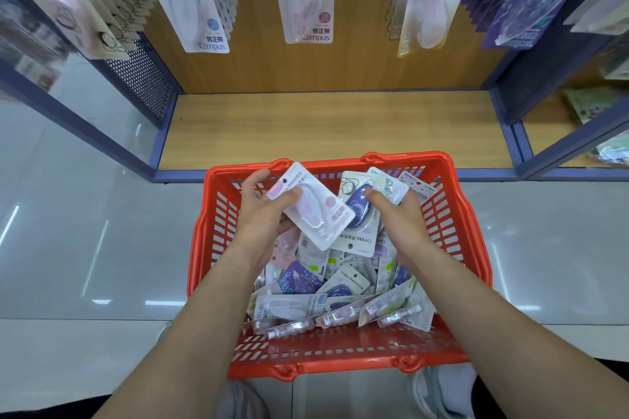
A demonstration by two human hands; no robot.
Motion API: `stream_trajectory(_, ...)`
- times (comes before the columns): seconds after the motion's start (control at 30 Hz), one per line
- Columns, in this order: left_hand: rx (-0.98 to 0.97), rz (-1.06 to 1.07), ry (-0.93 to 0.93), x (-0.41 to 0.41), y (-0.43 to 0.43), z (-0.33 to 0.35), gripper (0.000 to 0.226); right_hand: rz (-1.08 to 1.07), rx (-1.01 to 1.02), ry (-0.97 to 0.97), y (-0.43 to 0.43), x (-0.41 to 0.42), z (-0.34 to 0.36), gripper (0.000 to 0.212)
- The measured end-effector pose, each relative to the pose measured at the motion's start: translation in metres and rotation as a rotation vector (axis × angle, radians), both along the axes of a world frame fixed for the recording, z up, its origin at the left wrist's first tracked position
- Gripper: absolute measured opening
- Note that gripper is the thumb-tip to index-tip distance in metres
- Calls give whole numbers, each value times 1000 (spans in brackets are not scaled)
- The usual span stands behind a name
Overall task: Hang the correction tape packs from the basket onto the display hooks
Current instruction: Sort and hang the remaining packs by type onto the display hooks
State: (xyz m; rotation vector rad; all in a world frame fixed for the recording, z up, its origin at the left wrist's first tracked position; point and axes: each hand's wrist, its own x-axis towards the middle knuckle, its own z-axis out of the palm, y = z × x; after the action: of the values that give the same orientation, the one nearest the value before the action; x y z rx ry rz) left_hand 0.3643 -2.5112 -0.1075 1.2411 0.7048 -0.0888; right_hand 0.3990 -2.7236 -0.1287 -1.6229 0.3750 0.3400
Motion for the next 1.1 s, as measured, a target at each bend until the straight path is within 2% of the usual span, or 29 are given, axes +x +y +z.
stream_trajectory(0.07,-37,-2,-1,-1,2,0,54,-23,0,10,-4,1,0,21)
stream_trajectory(0.13,-94,-4,14,-2,-2,-2,45,-20,14,7,-5,1,0,24)
stream_trajectory(0.23,-189,21,50,-7,-14,-2,28,-33,22,23,-2,1,2,50)
stream_trajectory(0.33,-74,-50,103,-10,-24,-6,21,-68,102,7,1,3,4,28)
stream_trajectory(0.43,78,-113,138,-10,-25,-9,34,-150,190,56,1,5,4,35)
stream_trajectory(0.53,109,-141,140,-12,-28,-9,51,-184,182,68,1,6,4,48)
stream_trajectory(0.63,88,-154,132,-12,-29,-13,50,-170,158,58,1,5,3,54)
stream_trajectory(0.73,82,-185,128,-12,-28,-14,41,-110,158,52,3,4,1,51)
stream_trajectory(0.9,-84,-185,121,-13,-34,-16,37,-5,160,52,12,-9,1,55)
stream_trajectory(1.0,-144,-233,132,-18,-39,-13,40,33,189,79,19,-16,-4,71)
stream_trajectory(1.1,-137,-259,144,-21,-38,-20,53,0,190,90,20,-19,-8,67)
